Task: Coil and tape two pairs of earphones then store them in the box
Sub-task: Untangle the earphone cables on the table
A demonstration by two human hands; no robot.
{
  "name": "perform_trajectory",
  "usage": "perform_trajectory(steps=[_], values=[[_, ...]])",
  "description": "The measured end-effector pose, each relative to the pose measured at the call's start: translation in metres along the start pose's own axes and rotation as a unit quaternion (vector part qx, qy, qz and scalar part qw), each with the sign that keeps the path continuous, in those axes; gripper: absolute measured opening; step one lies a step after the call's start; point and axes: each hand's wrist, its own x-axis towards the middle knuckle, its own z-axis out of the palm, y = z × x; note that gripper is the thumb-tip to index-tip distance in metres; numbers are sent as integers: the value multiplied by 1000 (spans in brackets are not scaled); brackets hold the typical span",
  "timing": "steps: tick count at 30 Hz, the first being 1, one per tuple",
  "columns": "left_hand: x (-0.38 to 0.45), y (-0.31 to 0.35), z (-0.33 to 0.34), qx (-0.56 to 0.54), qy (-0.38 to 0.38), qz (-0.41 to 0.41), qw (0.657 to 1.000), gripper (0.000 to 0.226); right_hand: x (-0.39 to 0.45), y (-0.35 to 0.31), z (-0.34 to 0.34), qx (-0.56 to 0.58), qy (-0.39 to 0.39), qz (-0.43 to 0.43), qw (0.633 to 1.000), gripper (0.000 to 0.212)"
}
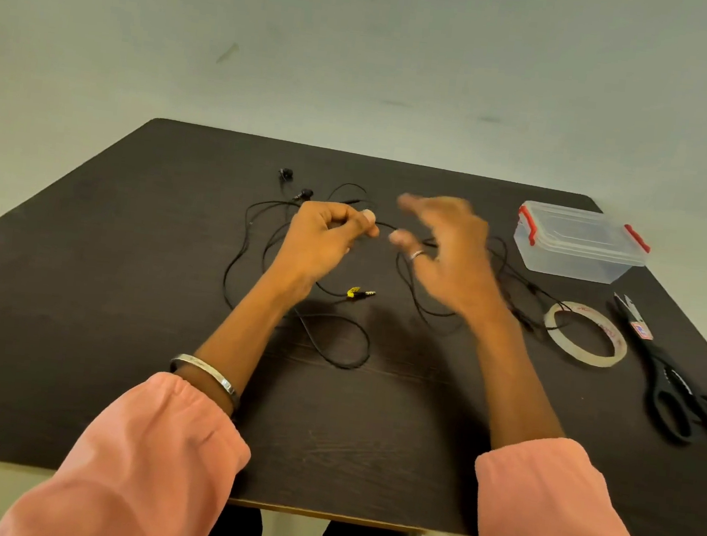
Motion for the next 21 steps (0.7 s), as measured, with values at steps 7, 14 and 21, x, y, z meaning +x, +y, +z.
perform_trajectory(steps=[7,14,21], values=[[2,-1,-6,-22,-97,-84,991,35,-2,3,8,189,33,62,979,18],[3,0,-8,-236,-184,-167,940,30,-3,20,7,168,101,131,972,21],[0,3,-9,-368,-237,-128,890,36,-4,25,16,120,73,149,979,20]])
